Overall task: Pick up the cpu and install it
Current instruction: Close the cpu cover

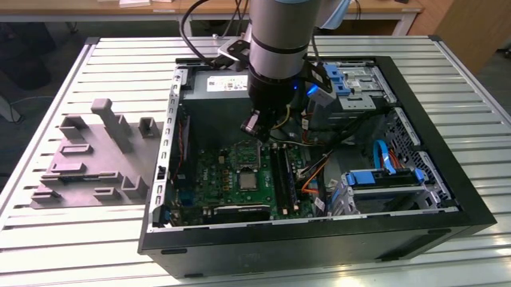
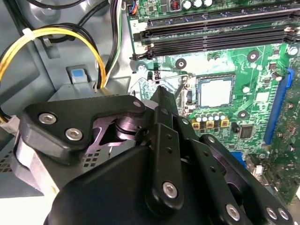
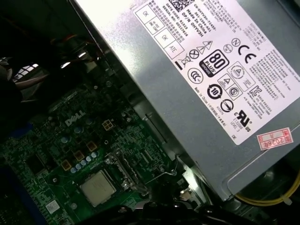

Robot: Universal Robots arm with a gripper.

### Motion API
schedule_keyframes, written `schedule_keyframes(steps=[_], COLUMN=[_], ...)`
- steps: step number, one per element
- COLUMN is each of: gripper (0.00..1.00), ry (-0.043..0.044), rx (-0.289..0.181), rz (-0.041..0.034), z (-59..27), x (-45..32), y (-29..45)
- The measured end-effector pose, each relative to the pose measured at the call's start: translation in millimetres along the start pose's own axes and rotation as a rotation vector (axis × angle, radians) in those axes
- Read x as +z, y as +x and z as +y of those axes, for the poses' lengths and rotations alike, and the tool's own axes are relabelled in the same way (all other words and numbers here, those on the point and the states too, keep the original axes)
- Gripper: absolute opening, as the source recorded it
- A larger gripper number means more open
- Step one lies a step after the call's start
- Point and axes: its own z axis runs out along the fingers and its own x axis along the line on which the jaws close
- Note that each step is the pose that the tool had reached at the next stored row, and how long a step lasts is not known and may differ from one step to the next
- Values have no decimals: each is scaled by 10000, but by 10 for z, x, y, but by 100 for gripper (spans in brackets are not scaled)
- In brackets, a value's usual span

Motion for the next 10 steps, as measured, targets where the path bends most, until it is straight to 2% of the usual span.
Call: schedule_keyframes(steps=[8,10], gripper=[11,11], ry=[48,90], rx=[-250,-275], rz=[81,141], z=[0,-1], x=[1,0], y=[35,41])
